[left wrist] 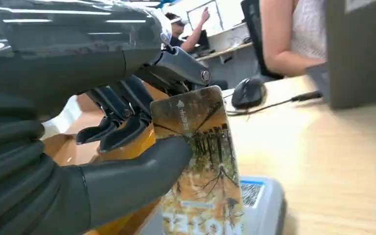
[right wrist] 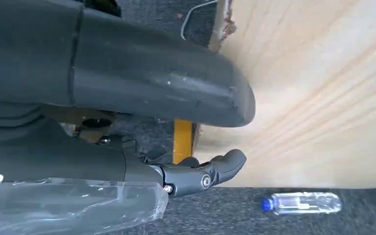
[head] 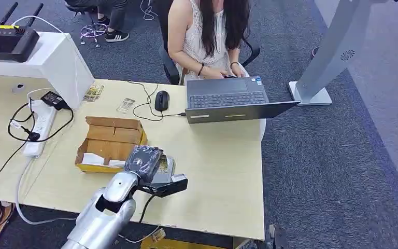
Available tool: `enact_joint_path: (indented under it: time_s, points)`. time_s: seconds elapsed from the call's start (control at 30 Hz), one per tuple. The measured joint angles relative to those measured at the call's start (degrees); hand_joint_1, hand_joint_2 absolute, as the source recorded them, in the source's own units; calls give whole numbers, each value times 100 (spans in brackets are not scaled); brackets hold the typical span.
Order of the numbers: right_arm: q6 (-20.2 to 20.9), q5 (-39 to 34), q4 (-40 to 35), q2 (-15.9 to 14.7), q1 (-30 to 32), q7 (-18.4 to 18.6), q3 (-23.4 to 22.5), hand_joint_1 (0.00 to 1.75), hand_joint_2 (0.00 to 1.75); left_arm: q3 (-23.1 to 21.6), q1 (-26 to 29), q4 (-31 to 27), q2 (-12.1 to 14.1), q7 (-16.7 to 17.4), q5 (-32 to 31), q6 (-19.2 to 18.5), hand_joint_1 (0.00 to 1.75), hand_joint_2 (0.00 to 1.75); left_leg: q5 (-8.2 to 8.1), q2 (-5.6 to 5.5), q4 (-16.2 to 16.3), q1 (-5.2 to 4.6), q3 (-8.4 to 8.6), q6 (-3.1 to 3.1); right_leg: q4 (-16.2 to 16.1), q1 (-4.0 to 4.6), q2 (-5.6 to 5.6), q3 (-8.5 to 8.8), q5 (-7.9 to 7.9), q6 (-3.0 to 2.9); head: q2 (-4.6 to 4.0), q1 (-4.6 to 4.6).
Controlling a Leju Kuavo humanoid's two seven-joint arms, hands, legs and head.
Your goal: Pass the card to the sensor for recognition and then transmit it.
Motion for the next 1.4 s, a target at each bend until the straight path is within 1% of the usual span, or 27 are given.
enact_joint_path:
  time_s: [0.03,0.1,0.13,0.17,0.23,0.27,0.33,0.47,0.57,0.73,0.8,0.87,0.93,1.1,1.4]
  points:
    - [0,-33,0,0,8,-39,-2,0,0,0,-7,-195,22,37,22,206,175,175,0,0,1,1,-2,0,0,0,1,-3,2,-2,0,-2]
    - [2,-52,-2,0,35,-98,-2,0,0,0,-146,-645,52,219,-46,530,175,175,1,-5,1,1,-6,0,1,1,-6,-2,2,-1,0,2]
    - [4,-63,-2,0,41,-118,-2,0,0,4,-279,-868,78,368,-127,657,175,175,1,-6,0,0,-7,0,2,1,-6,-1,2,-1,0,0]
    - [4,-63,-2,0,45,-122,0,0,0,18,-402,-1032,113,443,-179,729,175,175,1,-6,0,0,-6,0,2,0,-5,-1,3,-1,0,-2]
    - [4,-59,-2,0,51,-140,9,0,0,105,-655,-1338,166,498,-232,788,175,175,1,-5,0,0,-6,-1,3,1,-5,-1,3,-1,0,0]
    - [7,-41,-2,0,50,-144,13,0,0,166,-776,-1436,203,481,-192,760,175,175,2,-5,0,0,-6,-3,3,1,-5,-1,3,-1,0,-2]
    - [7,-28,0,0,45,-153,26,0,0,313,-1105,-1510,302,433,-151,589,175,175,4,-6,0,2,-5,-6,5,3,-5,-1,3,-1,0,0]
    - [22,-28,2,0,31,-140,61,0,0,501,-1735,-1418,496,446,-302,465,175,175,9,-7,0,5,-4,-12,8,6,-6,-2,5,-4,0,0]
    - [24,-28,4,0,24,-135,79,0,0,557,-2000,-1306,588,457,-352,465,175,175,9,-6,0,4,-4,-12,9,6,-4,-2,5,-4,0,-2]
    - [26,-28,4,0,20,-135,100,0,0,584,-2151,-1219,638,474,-365,478,175,175,9,-6,0,4,-6,-12,8,6,-4,-3,5,-4,0,-2]
    - [26,-28,4,0,18,-124,122,0,0,590,-2204,-1167,653,571,-414,465,175,175,8,-6,0,4,-6,-12,8,6,-4,-3,5,-4,0,0]
    - [28,-28,7,0,11,-96,144,0,0,610,-2319,-998,688,682,-459,460,175,175,9,-6,0,4,-6,-12,8,6,-4,-3,5,-4,0,0]
    - [24,-41,11,0,6,-74,162,0,0,660,-2488,-722,737,723,-459,515,175,175,9,-2,0,4,-4,-13,9,6,-1,-3,8,-8,0,0]
    - [24,-76,30,0,5,-65,166,0,0,809,-2645,-326,813,730,-457,581,175,175,12,-2,0,7,-3,-17,10,8,-1,-5,10,-11,0,0]
    - [22,-85,57,-2,8,-41,166,0,0,898,-2667,-37,881,728,-437,688,175,175,12,1,0,6,-5,-17,9,8,3,-6,10,-11,0,-2]
